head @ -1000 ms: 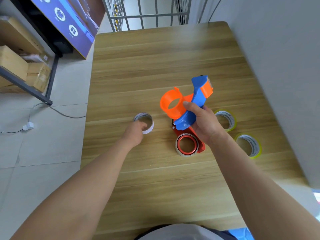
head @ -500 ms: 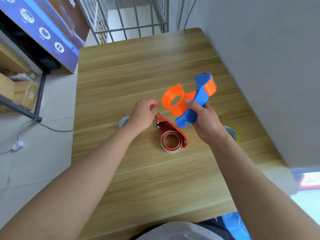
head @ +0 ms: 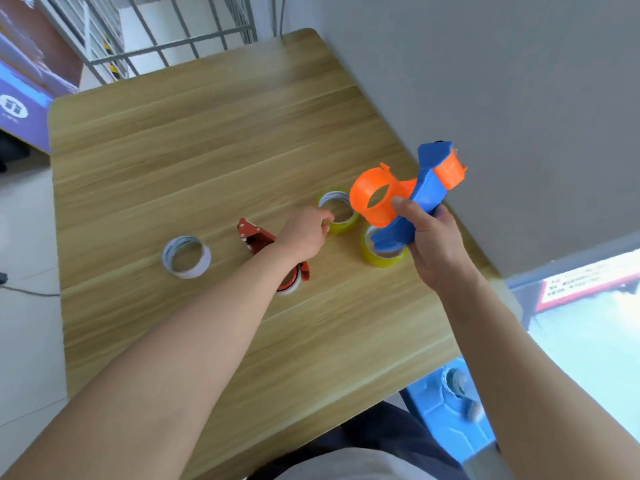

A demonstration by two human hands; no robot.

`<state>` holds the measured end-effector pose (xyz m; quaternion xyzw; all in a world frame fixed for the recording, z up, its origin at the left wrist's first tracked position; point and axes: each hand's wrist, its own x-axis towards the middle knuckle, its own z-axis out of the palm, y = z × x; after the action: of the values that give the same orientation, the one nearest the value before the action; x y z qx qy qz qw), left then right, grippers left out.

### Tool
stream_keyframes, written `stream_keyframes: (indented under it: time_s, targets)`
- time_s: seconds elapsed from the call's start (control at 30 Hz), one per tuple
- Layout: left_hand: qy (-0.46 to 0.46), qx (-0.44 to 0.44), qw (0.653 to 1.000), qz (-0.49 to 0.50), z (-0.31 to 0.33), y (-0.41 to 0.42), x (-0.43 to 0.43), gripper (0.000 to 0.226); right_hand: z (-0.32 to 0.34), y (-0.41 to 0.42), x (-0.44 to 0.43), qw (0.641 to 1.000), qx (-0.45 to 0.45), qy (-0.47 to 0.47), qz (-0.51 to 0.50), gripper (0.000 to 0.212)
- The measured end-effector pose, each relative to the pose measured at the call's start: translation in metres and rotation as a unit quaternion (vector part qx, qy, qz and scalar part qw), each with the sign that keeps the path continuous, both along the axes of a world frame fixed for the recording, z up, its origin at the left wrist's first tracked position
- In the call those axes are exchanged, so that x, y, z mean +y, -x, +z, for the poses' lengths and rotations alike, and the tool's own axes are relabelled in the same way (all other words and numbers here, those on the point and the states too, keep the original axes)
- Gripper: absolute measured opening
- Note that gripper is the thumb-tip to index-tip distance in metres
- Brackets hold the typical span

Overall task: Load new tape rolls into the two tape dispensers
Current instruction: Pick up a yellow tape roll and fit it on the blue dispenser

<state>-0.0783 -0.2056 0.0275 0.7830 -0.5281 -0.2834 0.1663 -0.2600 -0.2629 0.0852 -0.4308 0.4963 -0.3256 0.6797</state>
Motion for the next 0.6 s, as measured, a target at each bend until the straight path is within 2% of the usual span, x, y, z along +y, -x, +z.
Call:
stream_keyframes:
  time_s: [0.13,0.23,0.37,0.53,0.6]
  targets:
    - [-0.042,-0.053,0.996,-0.054,-0.021,0.007,-0.018,0.044,-0.008,0.018,-0.012,1.000,-0.003,0.011,-0.010,0.032]
    - [-0.081,-0.093,0.989,-0.086,-0.033,0.010,-0.031,0.046,-0.012,0.028,-0.018,1.000,0.008,0.002,-0.011,0.039]
    - [-0.094,-0.106,0.987,-0.077,-0.042,0.014,-0.043,0.044,-0.014,0.033,-0.022,1.000,0.016,-0.003,-0.005,0.049]
    - [-0.102,-0.156,0.981,-0.061,-0.051,0.012,-0.043,0.020,-0.011,0.032,-0.025,1.000,0.025,0.001,0.008,0.063]
    - [-0.074,-0.127,0.989,-0.018,-0.045,0.007,-0.043,0.016,-0.008,0.031,-0.026,1.000,0.022,0.004,0.013,0.059]
